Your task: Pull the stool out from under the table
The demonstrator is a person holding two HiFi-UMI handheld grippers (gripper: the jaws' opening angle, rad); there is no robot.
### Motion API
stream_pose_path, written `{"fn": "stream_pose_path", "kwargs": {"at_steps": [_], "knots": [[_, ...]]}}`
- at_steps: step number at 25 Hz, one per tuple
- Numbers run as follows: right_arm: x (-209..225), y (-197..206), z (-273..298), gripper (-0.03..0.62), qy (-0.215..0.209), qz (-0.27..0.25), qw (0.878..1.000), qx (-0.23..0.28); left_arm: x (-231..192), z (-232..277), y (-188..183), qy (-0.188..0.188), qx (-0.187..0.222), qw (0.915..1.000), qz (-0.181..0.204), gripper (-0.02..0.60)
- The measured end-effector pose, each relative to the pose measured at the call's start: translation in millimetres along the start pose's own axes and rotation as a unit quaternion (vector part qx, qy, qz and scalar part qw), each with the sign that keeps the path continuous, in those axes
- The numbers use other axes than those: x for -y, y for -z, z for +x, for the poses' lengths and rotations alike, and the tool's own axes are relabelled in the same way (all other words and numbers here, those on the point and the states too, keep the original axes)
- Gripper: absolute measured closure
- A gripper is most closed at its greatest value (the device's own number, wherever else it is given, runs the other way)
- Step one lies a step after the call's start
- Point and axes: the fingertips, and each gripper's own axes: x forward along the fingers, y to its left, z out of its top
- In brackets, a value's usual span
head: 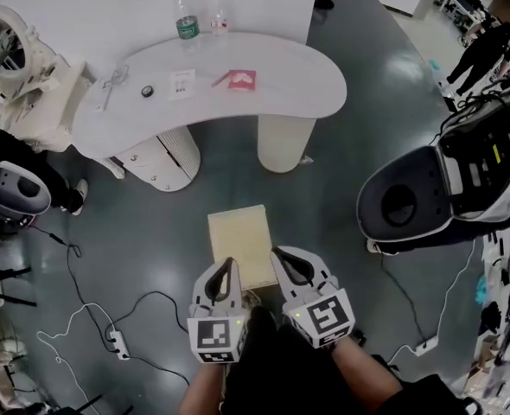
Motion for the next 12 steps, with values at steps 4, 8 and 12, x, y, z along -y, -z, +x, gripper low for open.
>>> {"fn": "stream_pose_path", "kwargs": {"at_steps": [4,8,12], "knots": [[6,-3,-40,0.588,-0.003,-0.011,1.0,0.019,28,-22,-8,-0.012,0.008,0.9999,0.008,0.575],[7,9,-82,0.588,0.001,-0.005,1.0,0.021,60,-45,-3,-0.025,0.015,0.9995,0.012,0.575],[-2,3,-113,0.588,-0.017,-0.028,0.998,0.046,85,-69,-5,-0.04,0.03,0.9986,0.013,0.575]]}}
